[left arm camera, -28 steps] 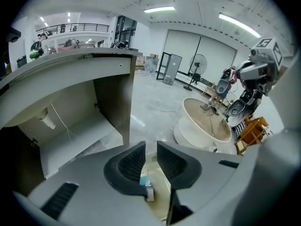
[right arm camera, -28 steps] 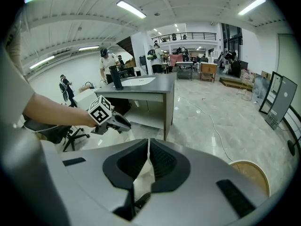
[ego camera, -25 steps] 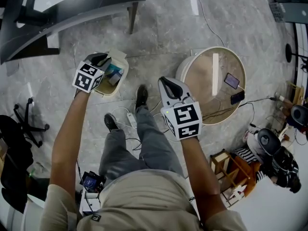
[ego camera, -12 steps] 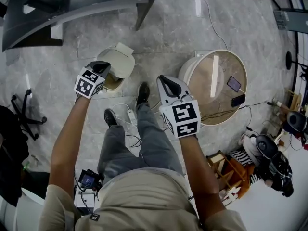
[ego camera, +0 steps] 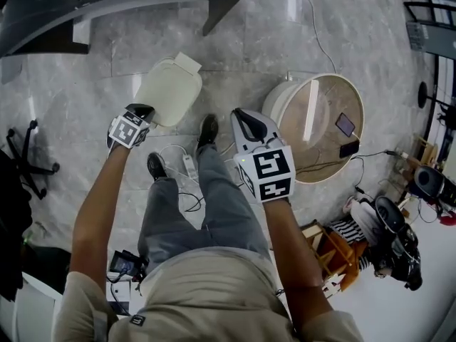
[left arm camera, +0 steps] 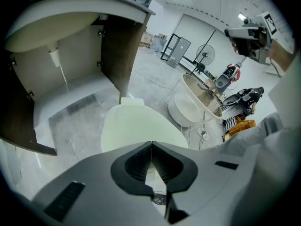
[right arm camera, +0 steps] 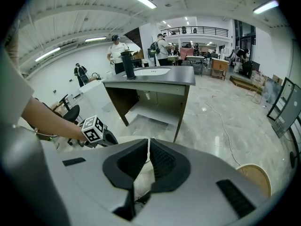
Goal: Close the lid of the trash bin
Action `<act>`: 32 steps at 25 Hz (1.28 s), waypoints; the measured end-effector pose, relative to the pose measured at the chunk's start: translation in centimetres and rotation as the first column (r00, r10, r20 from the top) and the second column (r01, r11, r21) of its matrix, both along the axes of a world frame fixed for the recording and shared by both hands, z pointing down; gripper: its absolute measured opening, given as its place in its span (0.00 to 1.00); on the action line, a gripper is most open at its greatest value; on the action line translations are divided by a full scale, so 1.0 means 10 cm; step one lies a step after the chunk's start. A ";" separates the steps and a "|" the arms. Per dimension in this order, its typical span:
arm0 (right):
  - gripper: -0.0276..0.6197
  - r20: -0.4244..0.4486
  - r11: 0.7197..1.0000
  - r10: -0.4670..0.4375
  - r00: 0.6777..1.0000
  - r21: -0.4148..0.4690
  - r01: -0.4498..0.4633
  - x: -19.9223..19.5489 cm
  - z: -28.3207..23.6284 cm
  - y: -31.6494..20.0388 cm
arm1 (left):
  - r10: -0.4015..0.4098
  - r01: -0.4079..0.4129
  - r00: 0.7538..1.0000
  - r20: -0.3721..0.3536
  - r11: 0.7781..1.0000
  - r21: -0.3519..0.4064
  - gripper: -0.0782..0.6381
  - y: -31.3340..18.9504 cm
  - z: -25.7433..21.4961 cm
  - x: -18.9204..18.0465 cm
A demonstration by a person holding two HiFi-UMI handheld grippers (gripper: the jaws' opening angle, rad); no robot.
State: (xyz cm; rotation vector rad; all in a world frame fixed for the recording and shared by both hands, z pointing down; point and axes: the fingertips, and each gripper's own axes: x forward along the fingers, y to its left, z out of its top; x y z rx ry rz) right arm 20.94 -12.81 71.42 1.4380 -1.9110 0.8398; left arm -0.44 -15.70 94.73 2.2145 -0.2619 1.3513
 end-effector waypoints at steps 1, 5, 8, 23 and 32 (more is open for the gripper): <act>0.09 0.000 1.000 -0.003 1.000 -0.005 0.003 -0.03 0.04 0.01 | 0.006 -0.006 1.000 0.003 1.000 -0.002 0.13 0.02 0.08 -0.03; 0.09 0.002 0.999 -0.018 1.000 -0.027 0.018 -0.13 0.22 0.08 | -0.014 0.015 0.999 0.038 0.999 -0.040 0.13 0.15 0.37 -0.18; 0.09 0.006 0.998 -0.034 0.999 -0.044 0.034 -0.17 0.33 0.12 | -0.027 0.031 0.998 0.063 0.998 -0.058 0.13 0.21 0.52 -0.25; 0.09 -0.005 0.993 -0.047 0.999 -0.110 0.046 -0.02 0.76 0.27 | -0.049 0.061 0.989 0.142 0.995 -0.083 0.13 0.27 1.12 -0.36; 0.09 0.008 0.992 -0.047 0.999 -0.115 0.048 0.01 0.84 0.35 | -0.077 0.087 0.985 0.157 0.994 -0.059 0.13 0.28 1.21 -0.38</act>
